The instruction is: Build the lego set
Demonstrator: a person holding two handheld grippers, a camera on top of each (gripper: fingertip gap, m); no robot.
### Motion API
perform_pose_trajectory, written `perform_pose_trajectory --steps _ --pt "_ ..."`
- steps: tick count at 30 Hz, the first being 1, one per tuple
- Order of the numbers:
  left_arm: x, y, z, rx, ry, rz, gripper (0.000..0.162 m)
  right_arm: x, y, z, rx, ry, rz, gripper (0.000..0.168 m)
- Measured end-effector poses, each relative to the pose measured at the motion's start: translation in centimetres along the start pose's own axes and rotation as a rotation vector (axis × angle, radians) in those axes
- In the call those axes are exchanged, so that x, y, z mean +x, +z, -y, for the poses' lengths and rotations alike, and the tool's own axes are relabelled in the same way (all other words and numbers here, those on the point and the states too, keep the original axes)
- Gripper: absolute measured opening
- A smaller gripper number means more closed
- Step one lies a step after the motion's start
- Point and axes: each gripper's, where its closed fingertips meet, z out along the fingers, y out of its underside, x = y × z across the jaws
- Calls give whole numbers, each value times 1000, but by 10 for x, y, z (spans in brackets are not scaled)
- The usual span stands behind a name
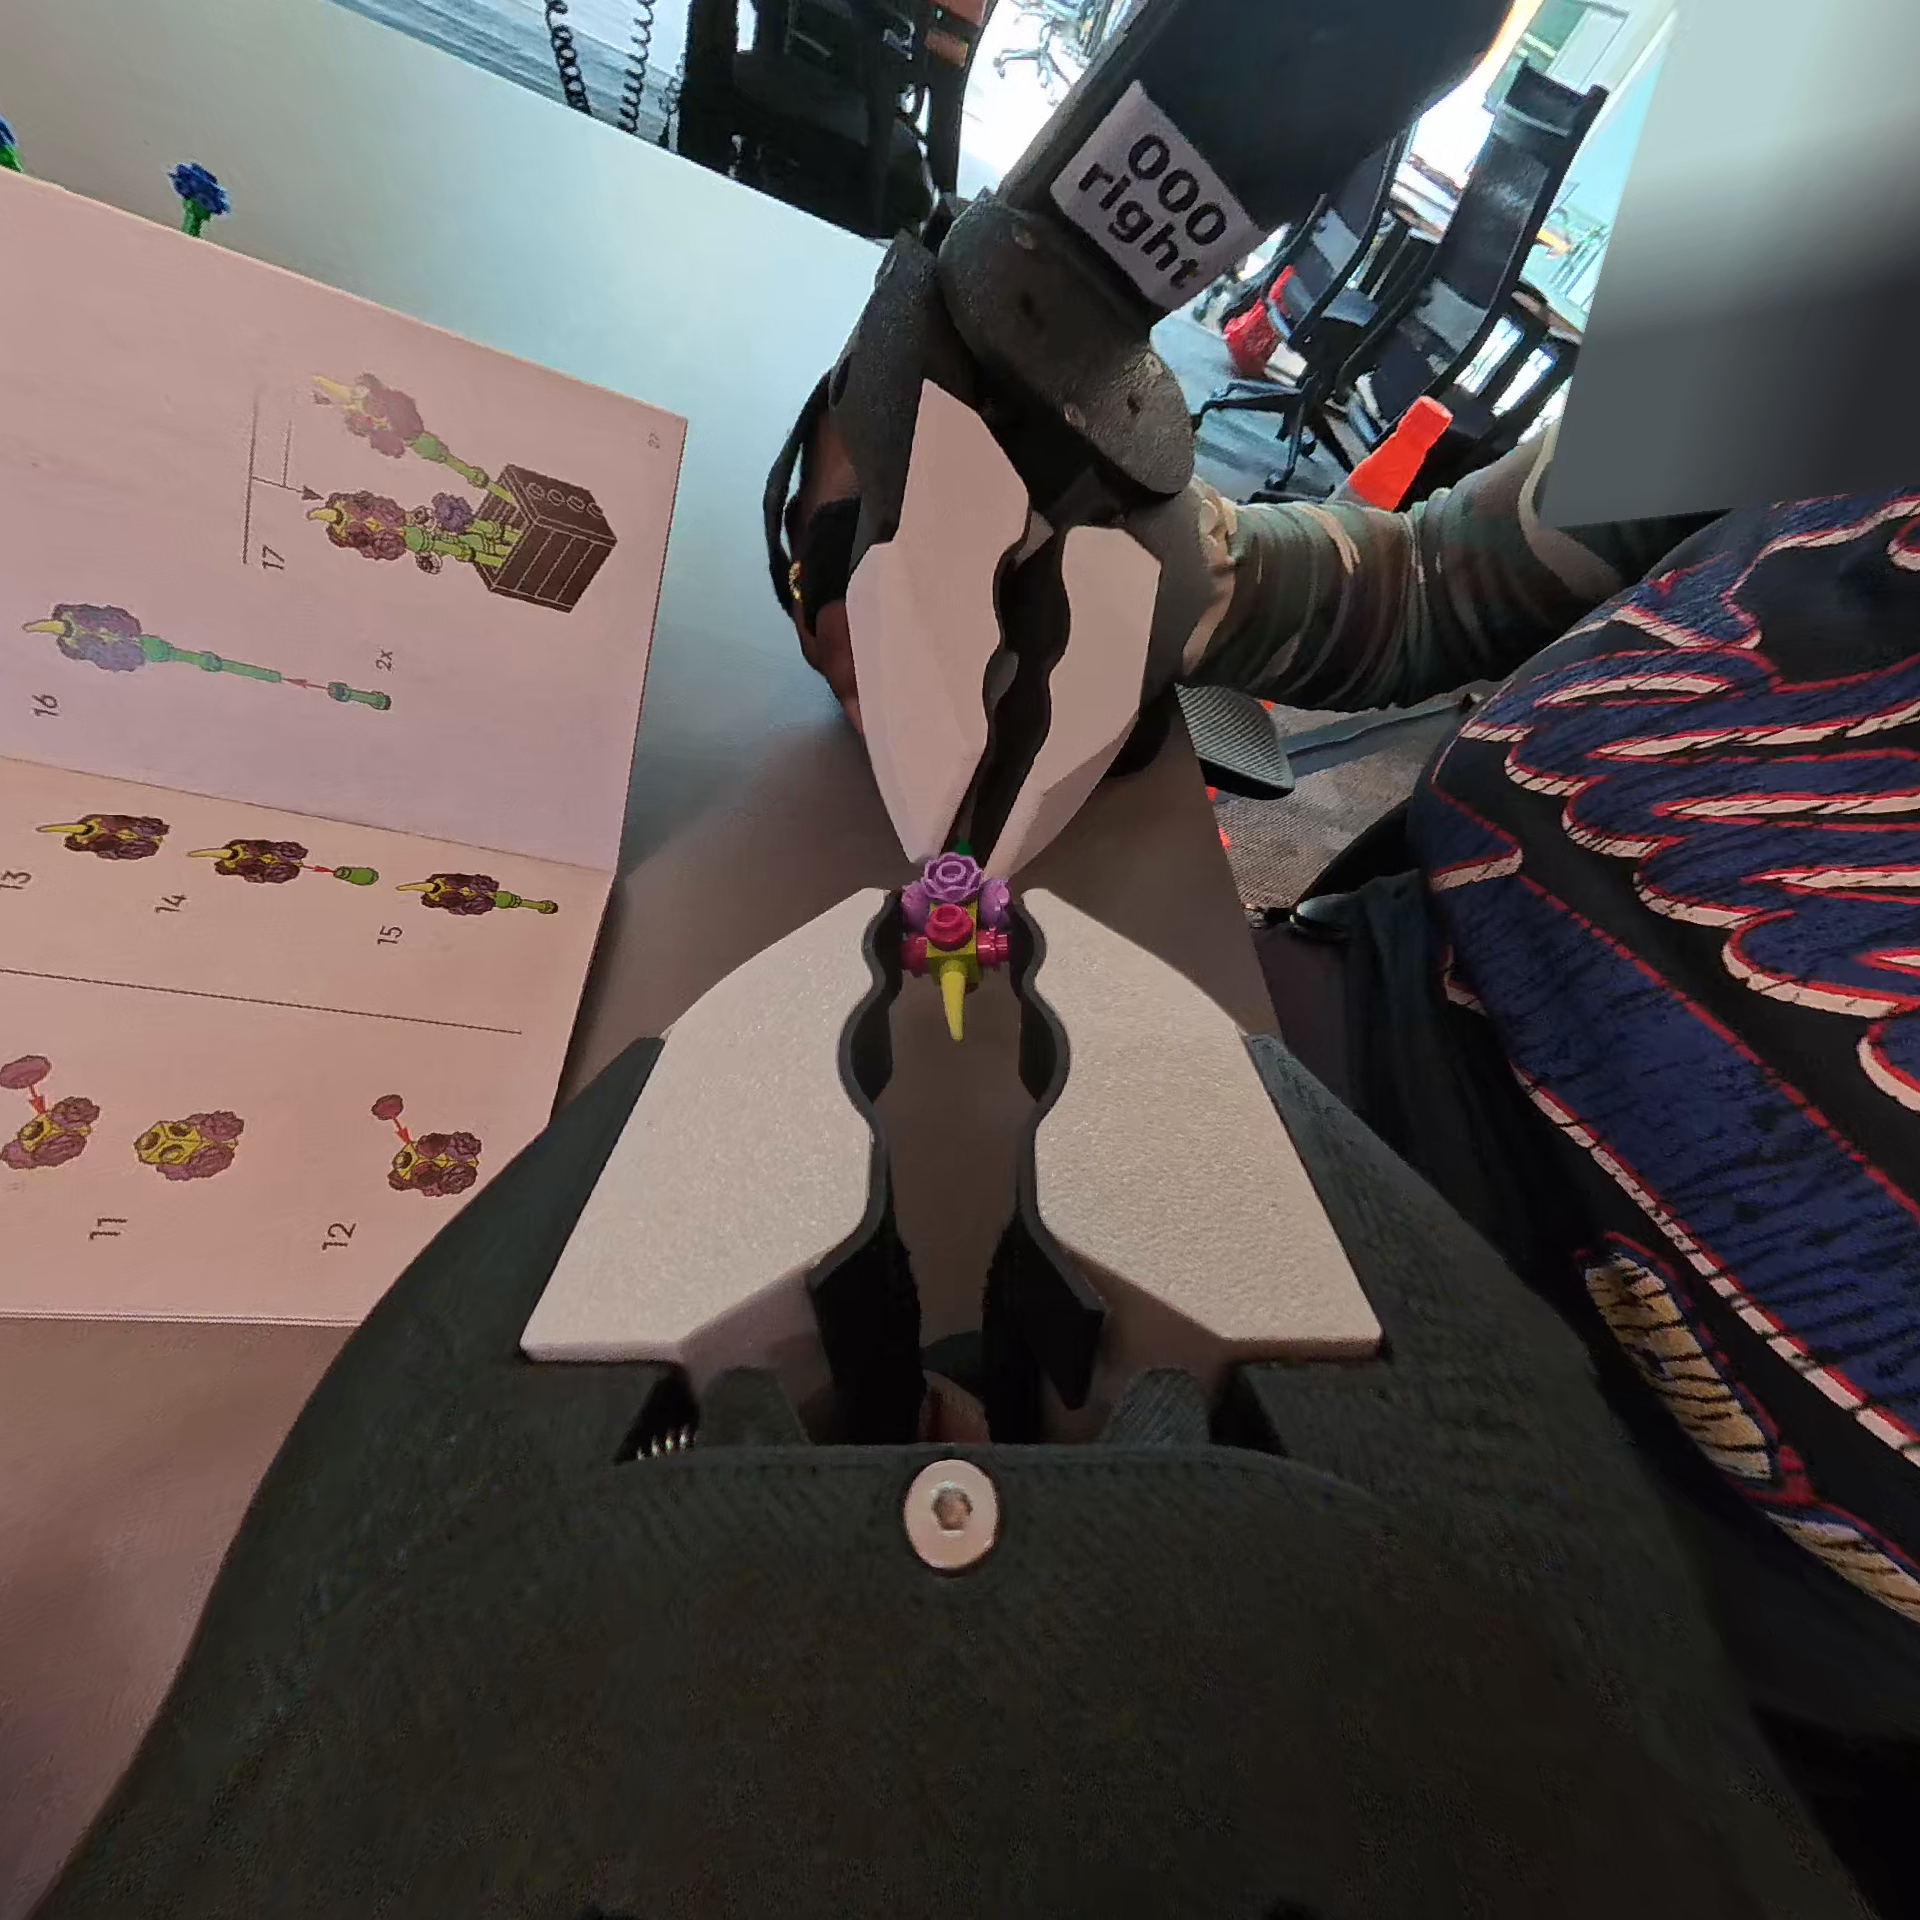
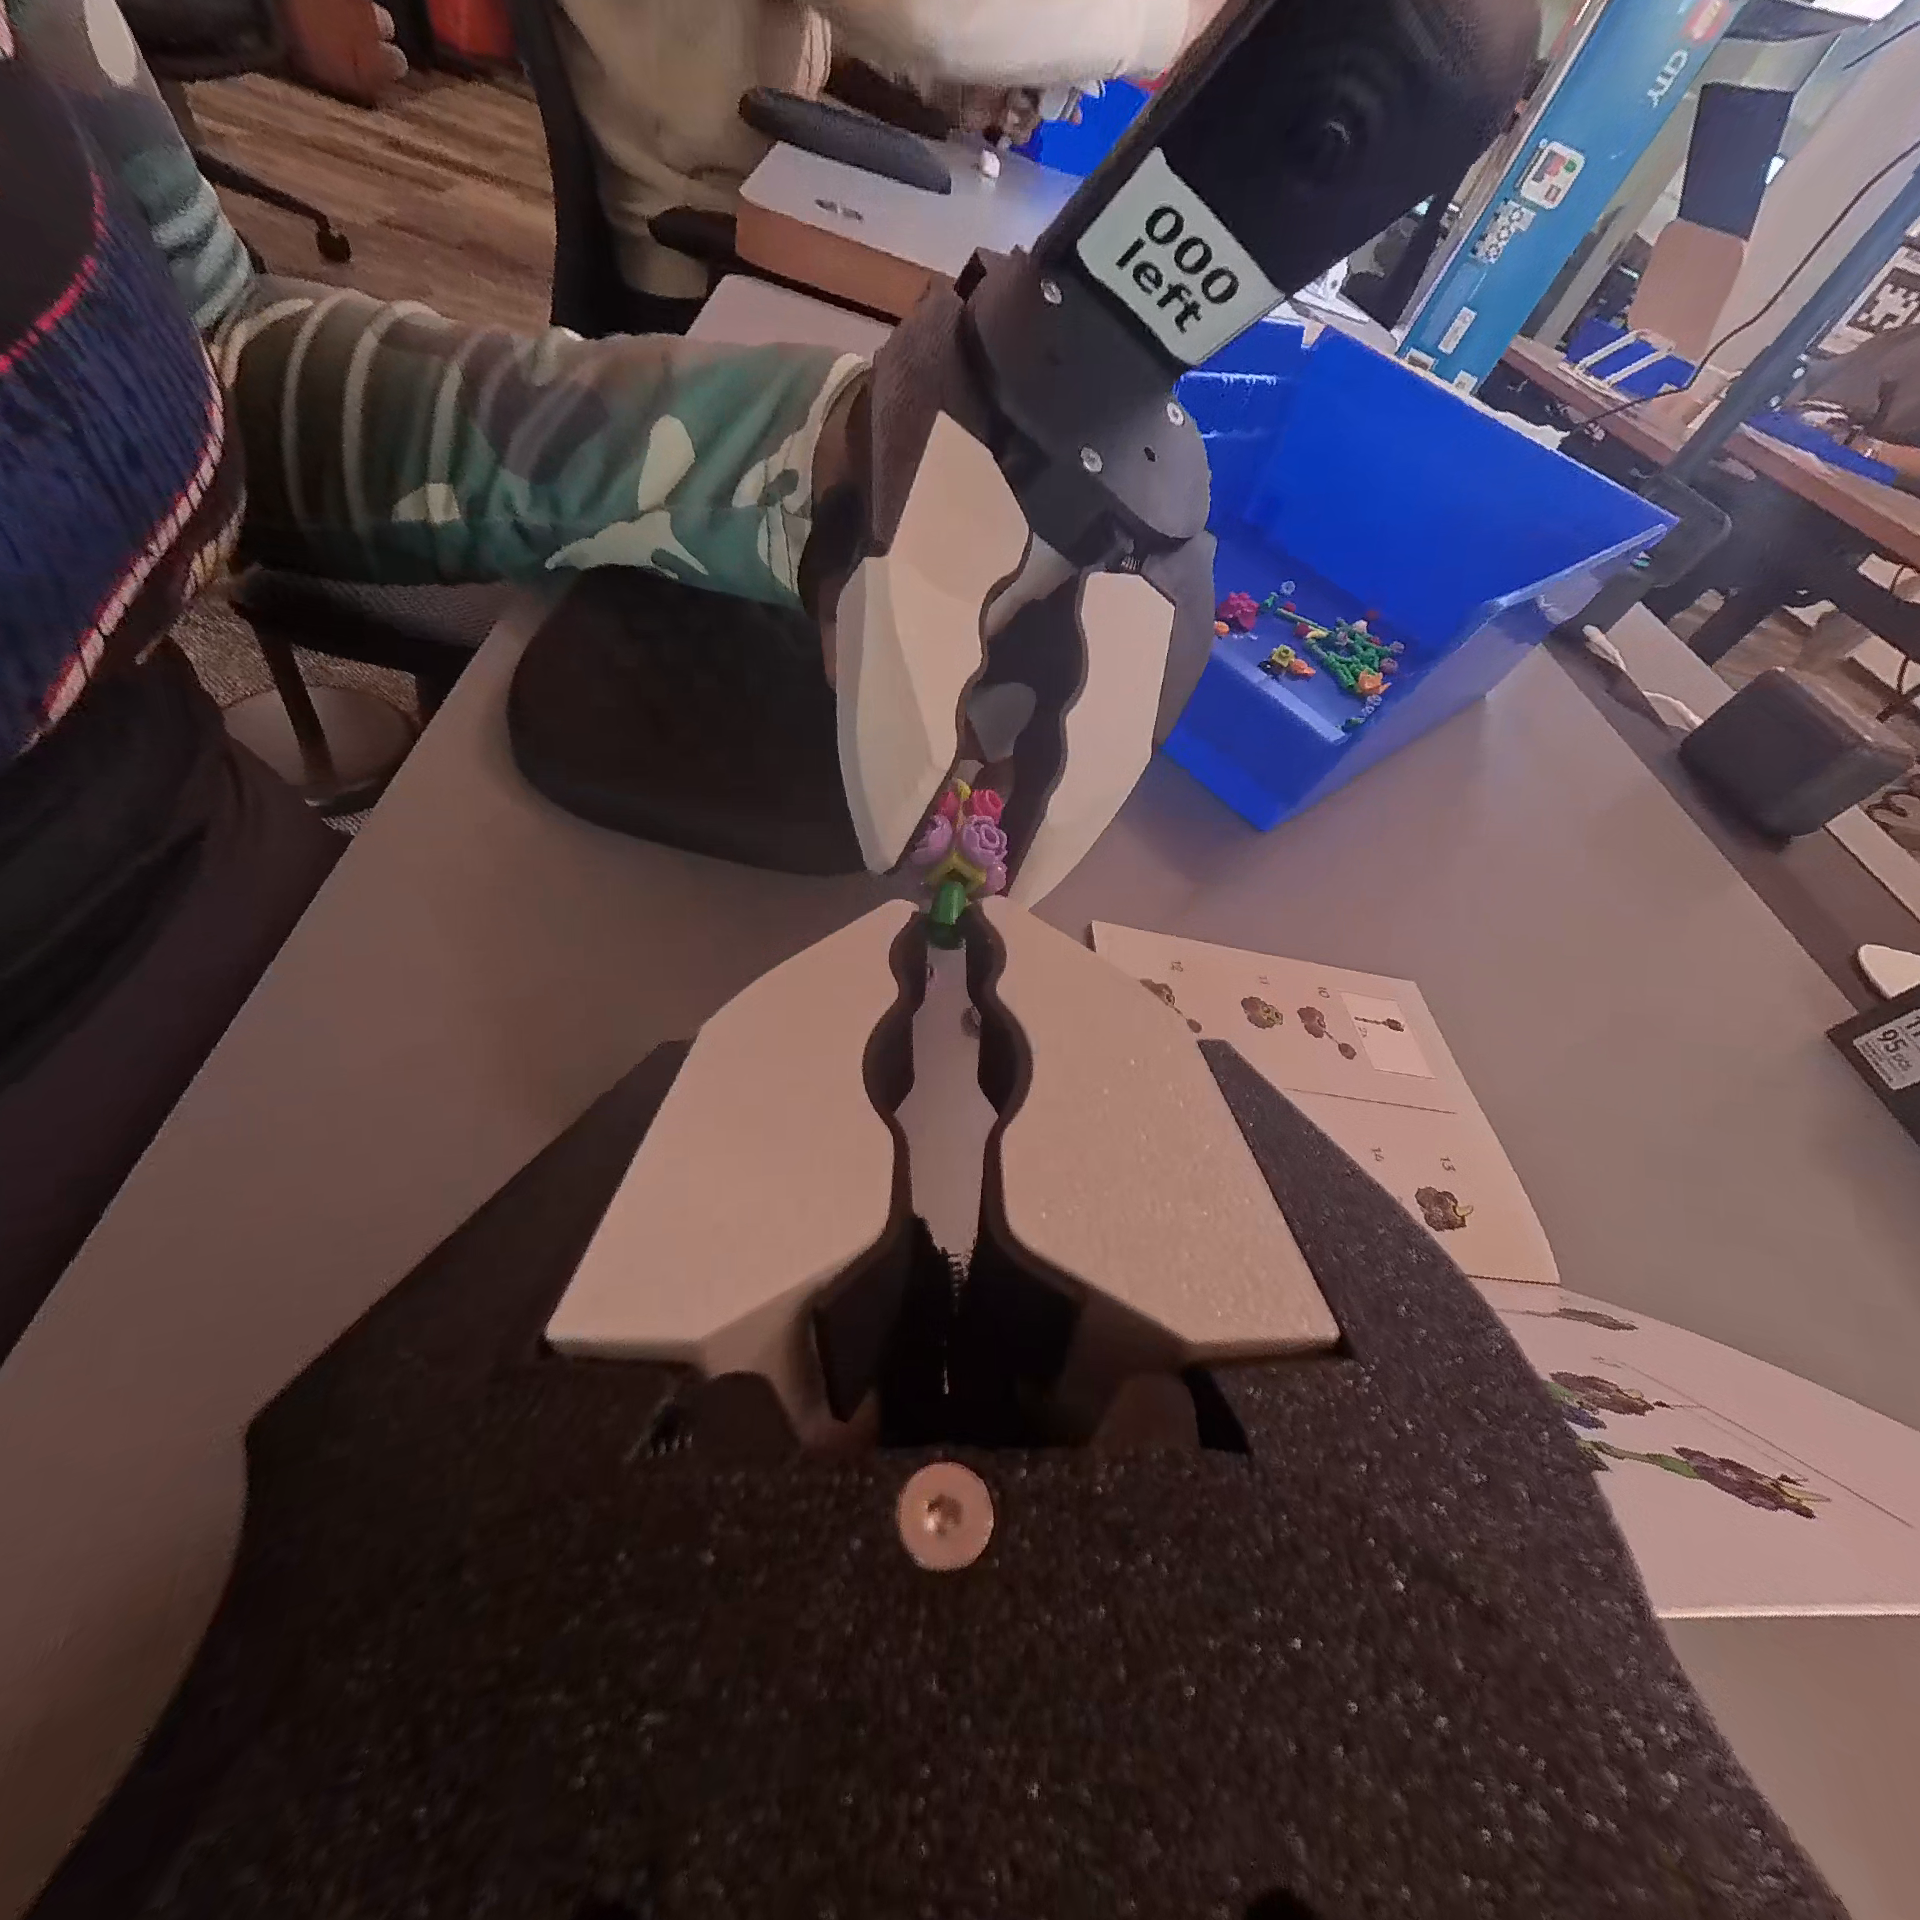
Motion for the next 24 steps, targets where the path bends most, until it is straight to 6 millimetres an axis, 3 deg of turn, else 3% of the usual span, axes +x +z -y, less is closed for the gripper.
perform_pose_trajectory --steps 24 --pt "-23 13 -28 -224 -30 192 19 1 6 -35 -288 -226 -100 7"
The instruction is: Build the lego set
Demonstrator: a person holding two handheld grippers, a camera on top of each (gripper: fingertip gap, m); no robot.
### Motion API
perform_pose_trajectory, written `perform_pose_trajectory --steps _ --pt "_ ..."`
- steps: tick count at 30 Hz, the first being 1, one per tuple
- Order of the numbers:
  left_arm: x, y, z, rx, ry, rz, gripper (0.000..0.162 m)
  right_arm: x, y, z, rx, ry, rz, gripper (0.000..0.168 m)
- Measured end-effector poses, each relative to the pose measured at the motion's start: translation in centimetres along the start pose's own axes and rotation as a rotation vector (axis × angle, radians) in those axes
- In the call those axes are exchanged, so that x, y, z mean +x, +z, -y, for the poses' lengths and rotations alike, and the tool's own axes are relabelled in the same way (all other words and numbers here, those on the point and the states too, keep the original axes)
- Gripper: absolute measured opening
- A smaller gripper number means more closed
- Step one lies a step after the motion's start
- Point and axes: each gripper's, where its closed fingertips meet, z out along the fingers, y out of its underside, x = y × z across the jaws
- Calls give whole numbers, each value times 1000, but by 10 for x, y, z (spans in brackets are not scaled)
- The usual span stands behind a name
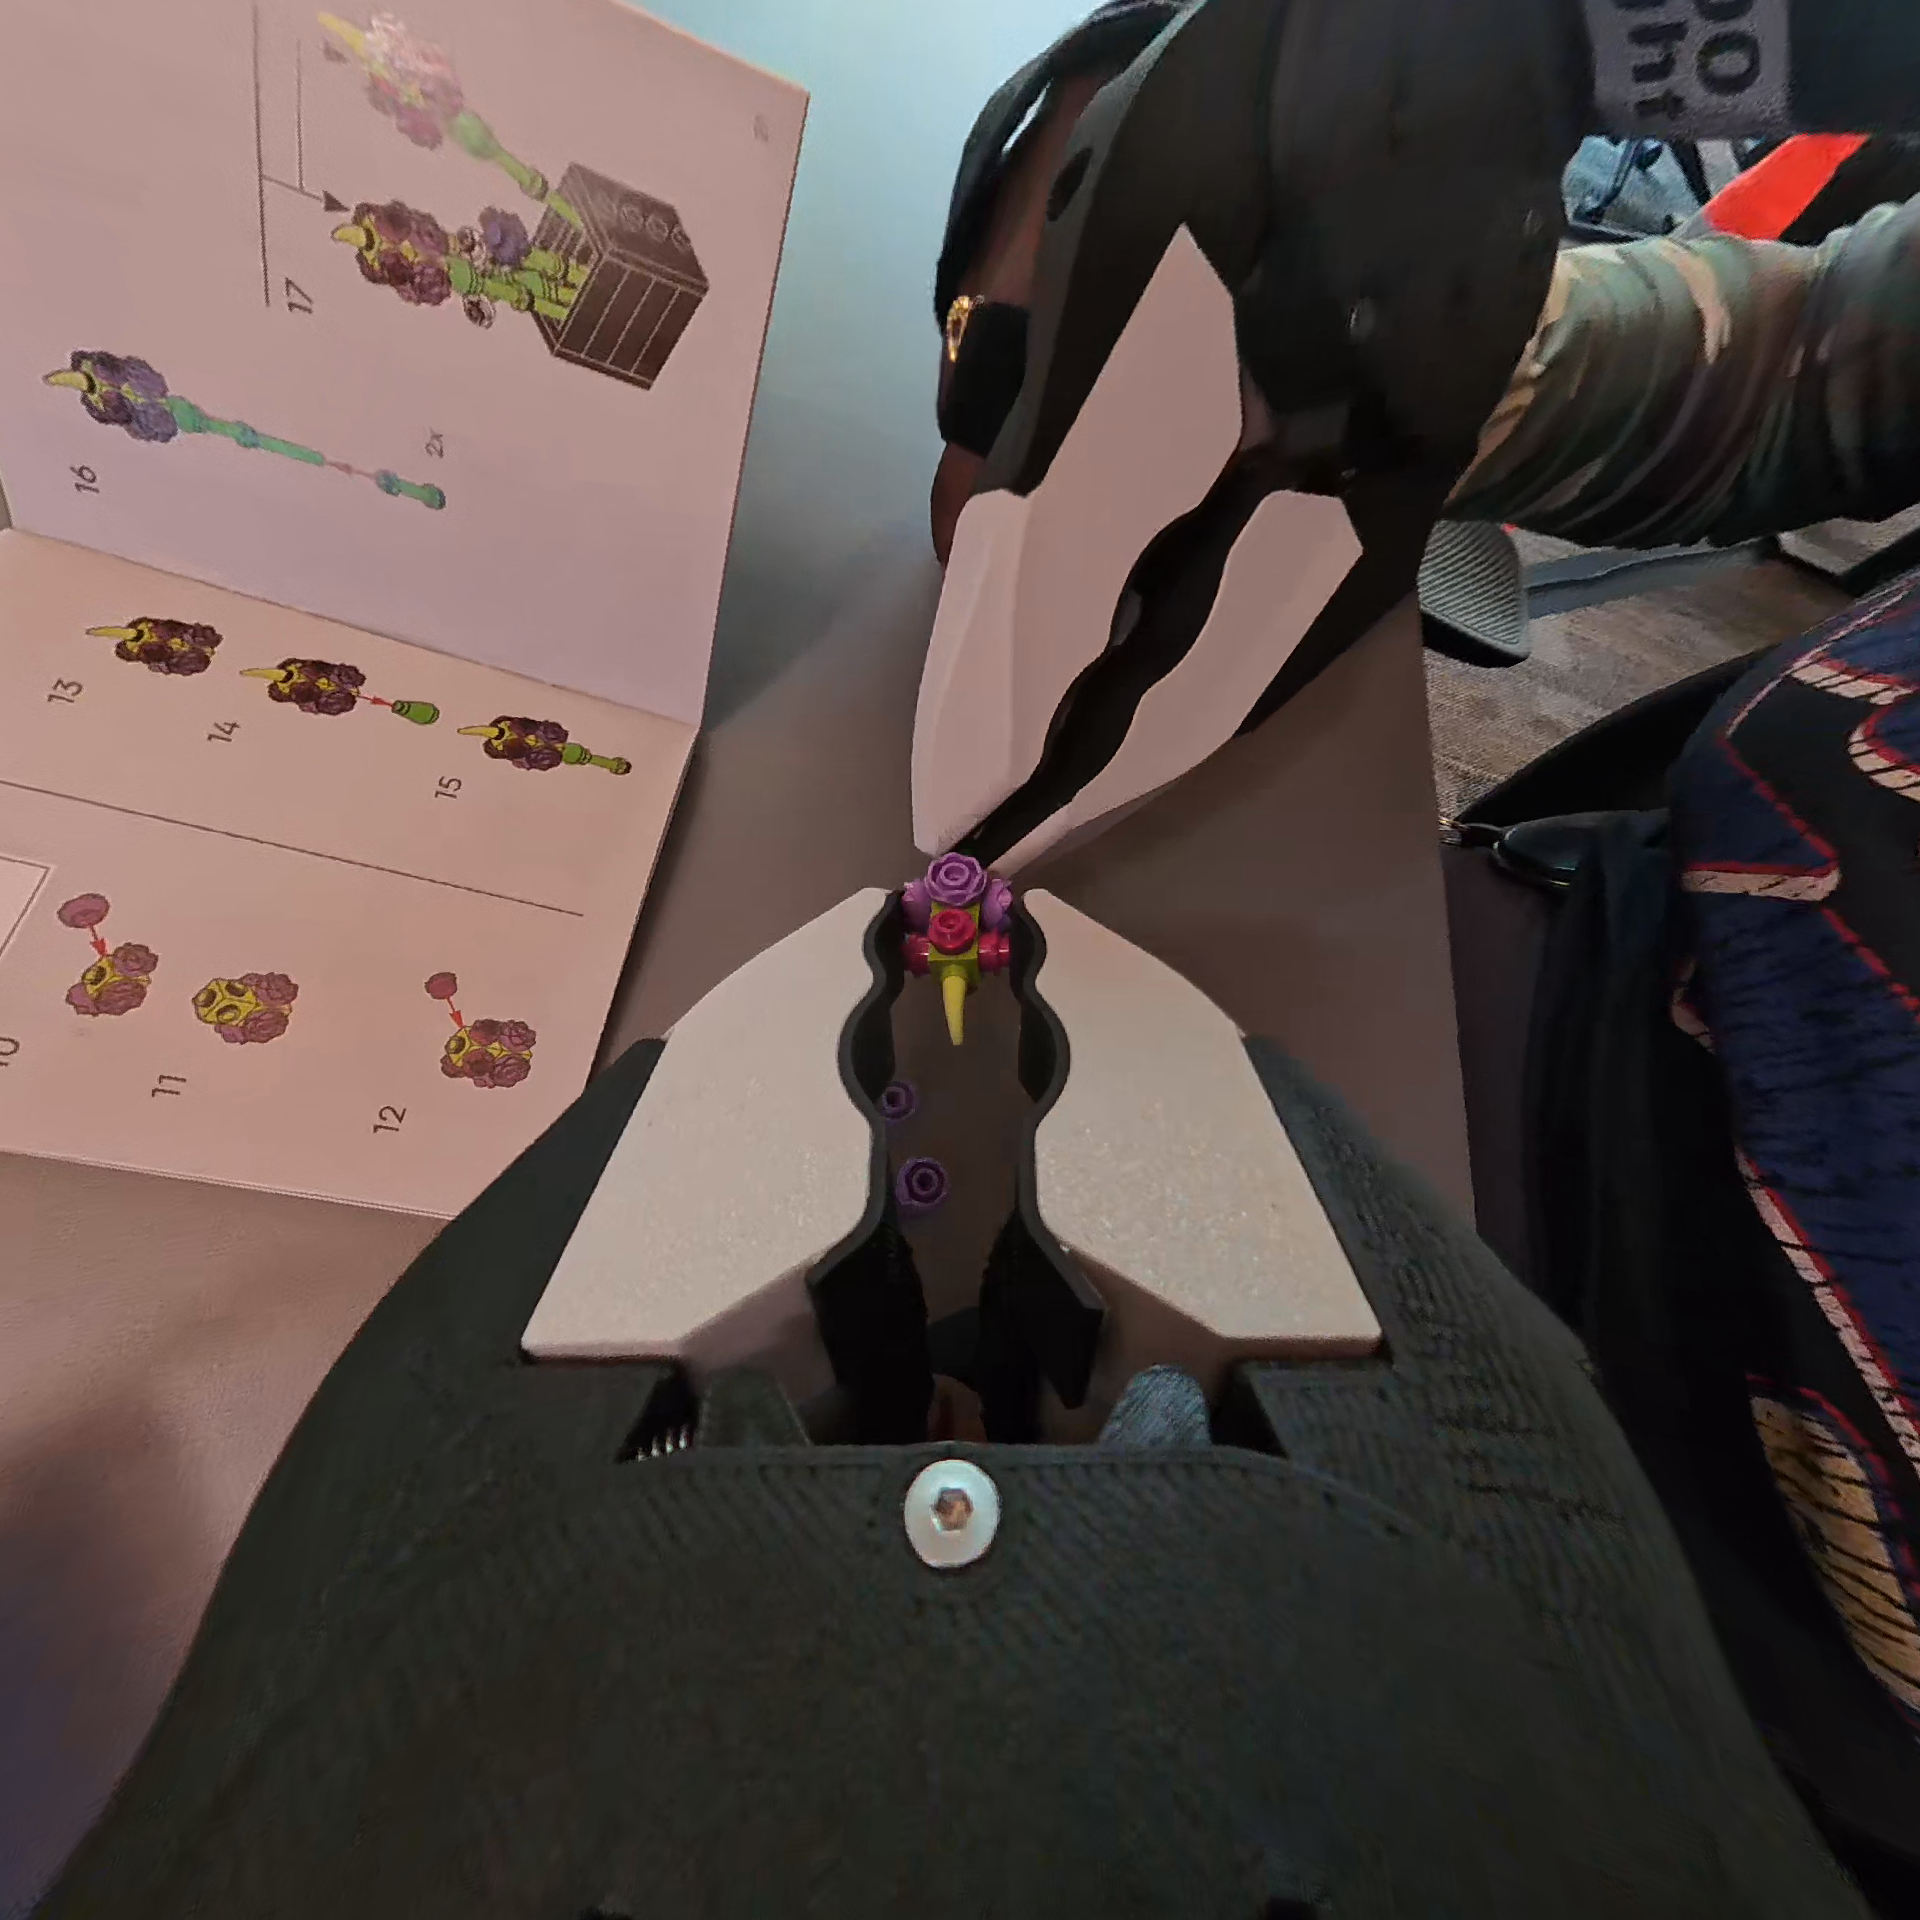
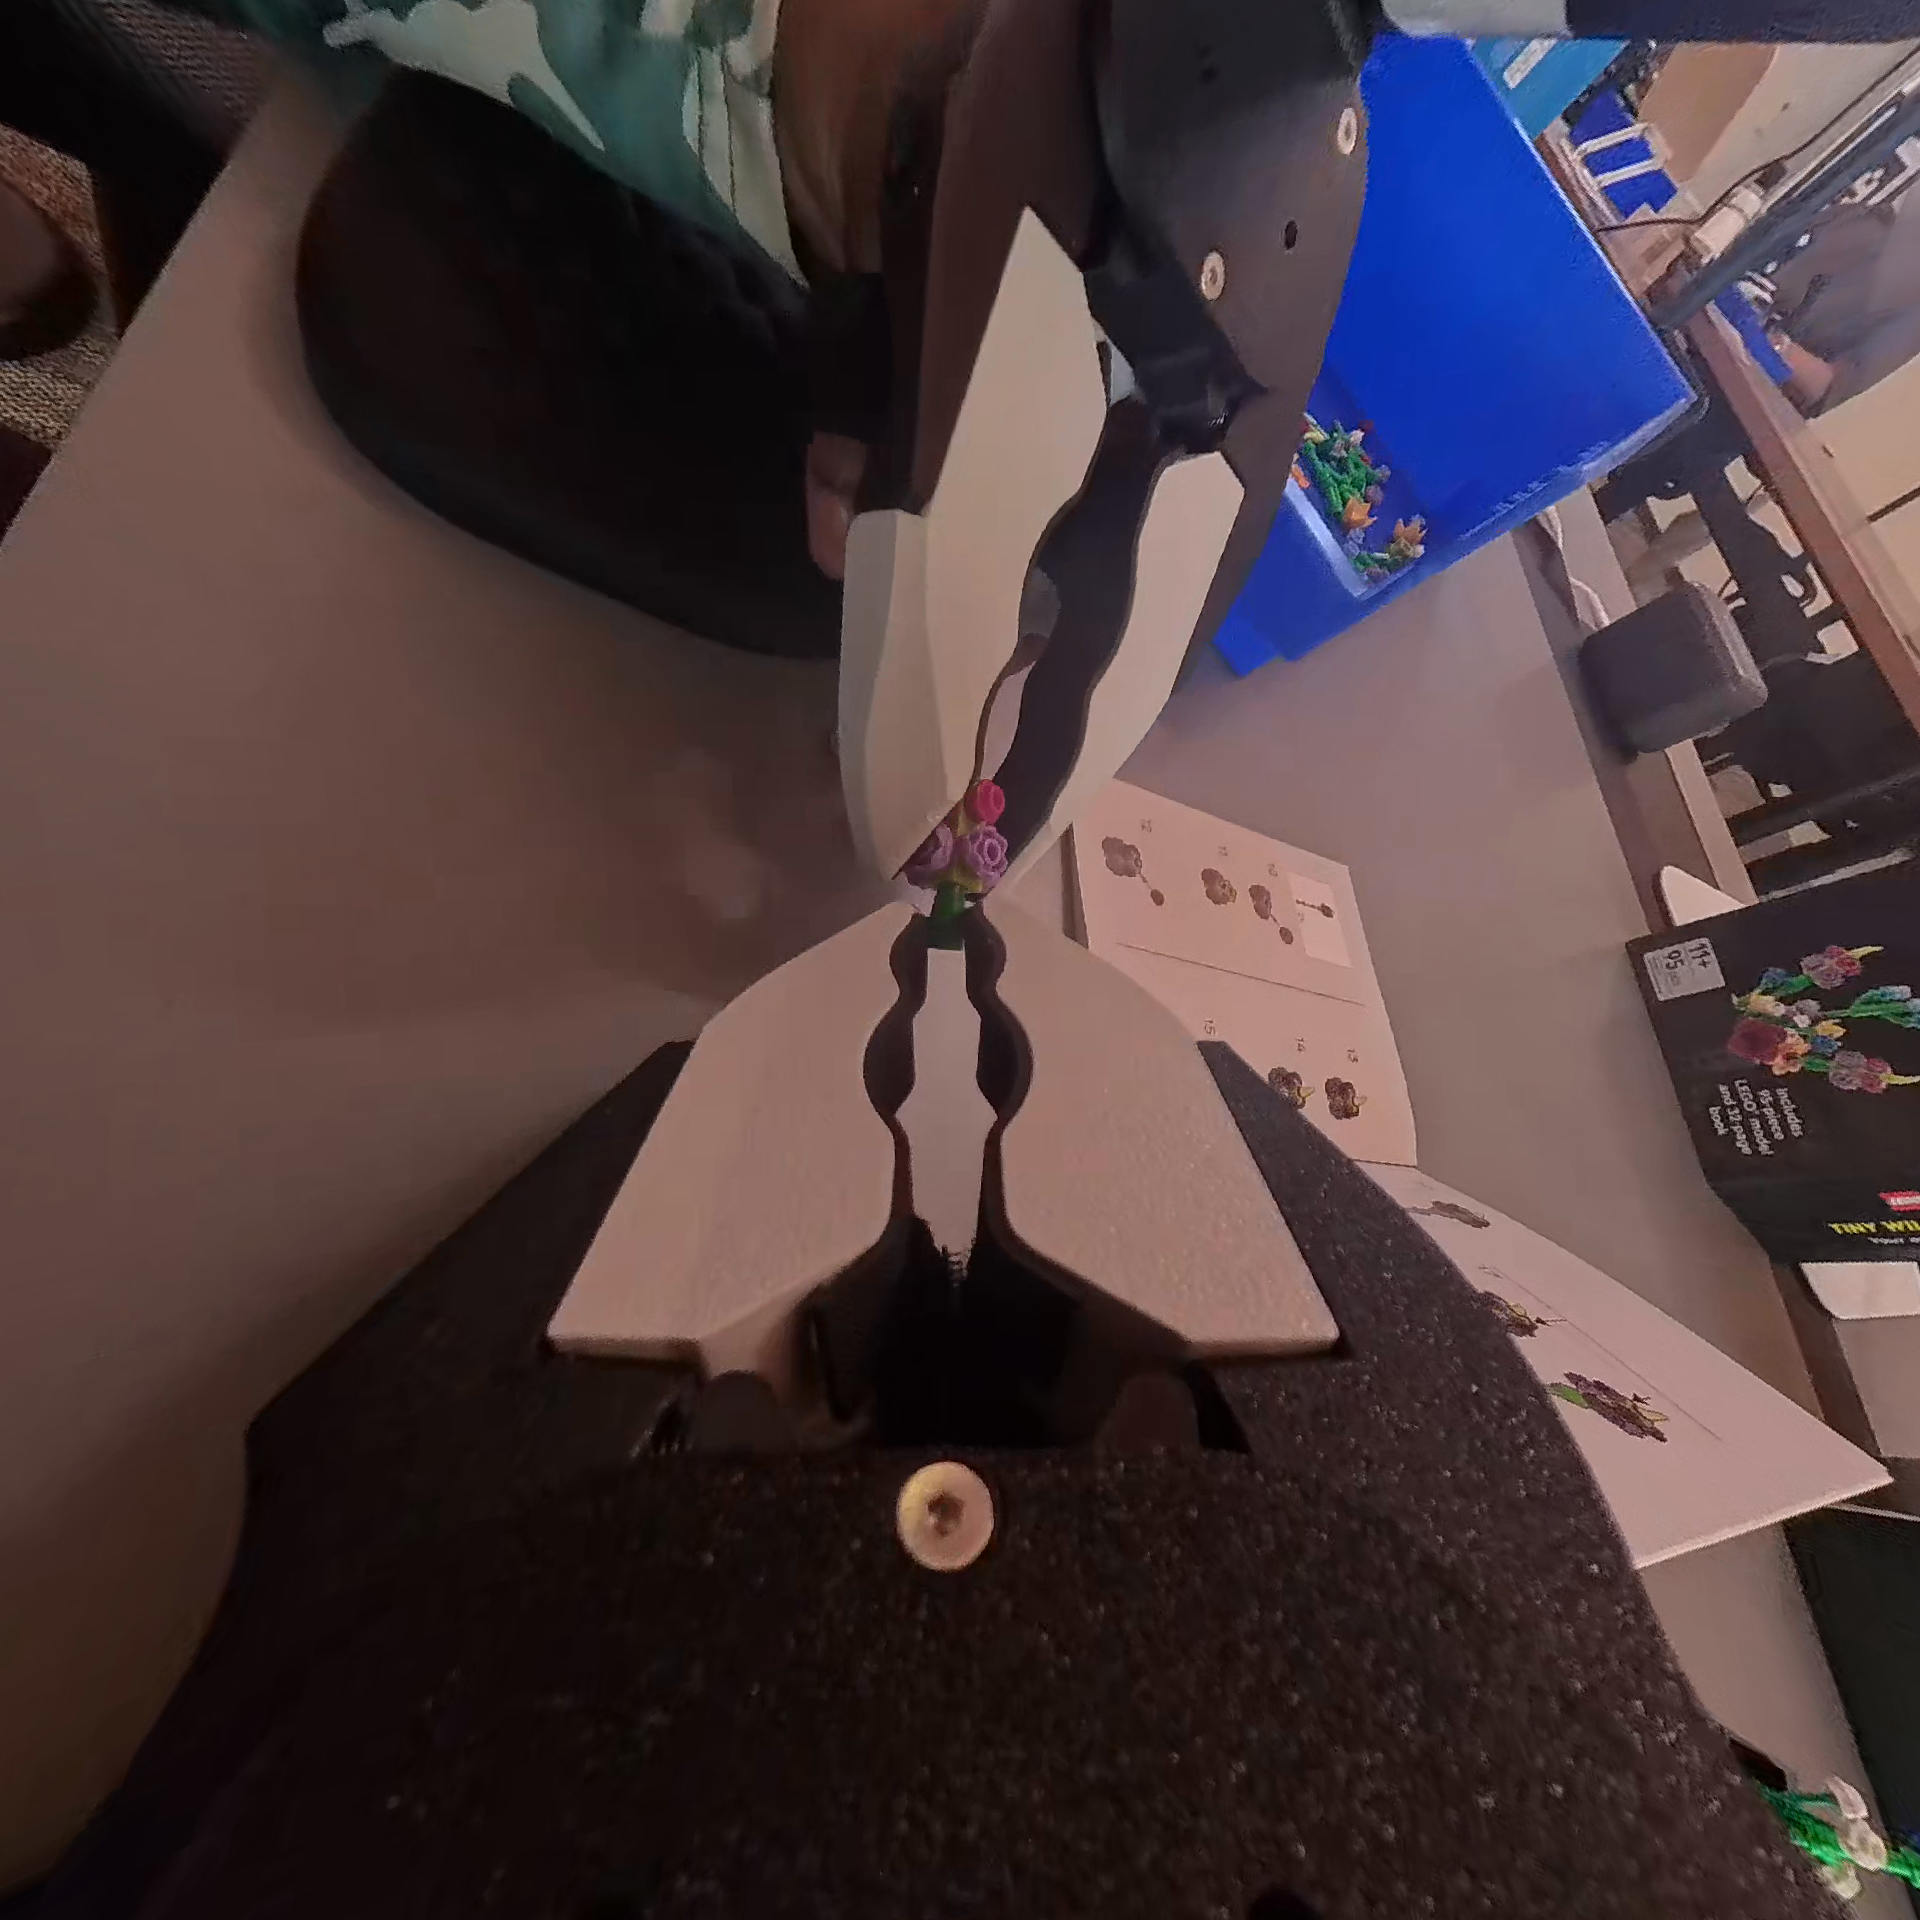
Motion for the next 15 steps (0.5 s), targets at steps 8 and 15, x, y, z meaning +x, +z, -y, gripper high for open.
perform_pose_trajectory --steps 8,15 --pt "4 12 -14 -126 70 5 20 0 -1 13 88 46 24 0" --pt "-4 -4 6 49 -47 -9 20 7 -6 -5 34 128 33 0"
